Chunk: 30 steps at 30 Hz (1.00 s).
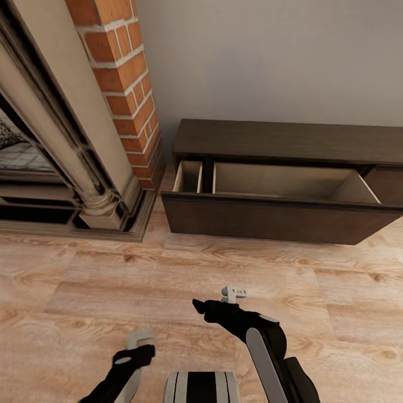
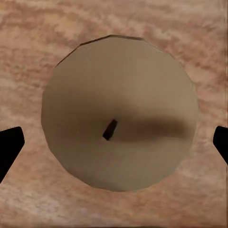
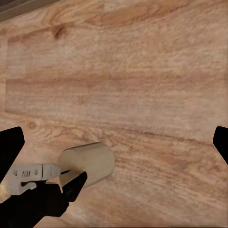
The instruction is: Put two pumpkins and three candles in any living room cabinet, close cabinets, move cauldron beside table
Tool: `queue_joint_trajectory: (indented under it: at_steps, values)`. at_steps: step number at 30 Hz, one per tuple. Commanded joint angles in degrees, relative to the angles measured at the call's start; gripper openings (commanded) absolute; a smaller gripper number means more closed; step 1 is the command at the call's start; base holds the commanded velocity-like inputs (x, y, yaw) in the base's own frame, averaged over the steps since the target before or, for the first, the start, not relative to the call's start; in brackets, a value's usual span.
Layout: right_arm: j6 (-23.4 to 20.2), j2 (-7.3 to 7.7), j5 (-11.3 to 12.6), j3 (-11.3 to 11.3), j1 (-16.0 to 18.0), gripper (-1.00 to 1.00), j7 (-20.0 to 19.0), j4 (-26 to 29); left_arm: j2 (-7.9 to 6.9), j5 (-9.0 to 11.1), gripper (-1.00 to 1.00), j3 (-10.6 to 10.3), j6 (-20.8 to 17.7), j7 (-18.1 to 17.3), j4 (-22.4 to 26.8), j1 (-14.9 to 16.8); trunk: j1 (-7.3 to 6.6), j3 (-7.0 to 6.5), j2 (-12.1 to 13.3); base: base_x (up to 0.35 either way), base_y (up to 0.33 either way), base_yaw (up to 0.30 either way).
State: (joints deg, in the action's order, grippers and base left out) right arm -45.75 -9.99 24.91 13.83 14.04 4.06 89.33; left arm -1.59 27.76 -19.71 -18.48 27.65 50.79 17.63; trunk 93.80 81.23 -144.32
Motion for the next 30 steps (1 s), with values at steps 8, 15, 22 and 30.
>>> queue_joint_trajectory:
  at_steps: [8,15,22,30]
  values:
    - [-0.21,-0.01,0.49,0.23,0.03,1.0,0.44,0.06,-0.13,0.53,1.0,-3.14,2.04,0.48,0.1,0.04,-0.01,0.05,-0.02,0.0,0.0,0.0]
    - [-0.21,-0.01,0.49,0.31,0.03,1.0,0.43,0.06,-0.17,0.6,1.0,-3.12,2.13,0.56,0.1,0.04,0.14,1.38,-0.1,0.0,0.0,0.0]
    - [-0.21,-0.01,0.49,0.4,0.03,1.0,0.43,0.06,-0.17,0.71,1.0,-2.53,2.14,0.62,0.02,0.04,0.14,1.38,-0.1,0.0,0.0,0.0]
    - [-0.21,-0.01,0.49,0.41,0.03,1.0,0.47,0.06,-0.25,0.77,1.0,-2.37,2.21,0.73,0.01,0.04,0.19,1.82,-0.13,0.0,0.0,0.0]
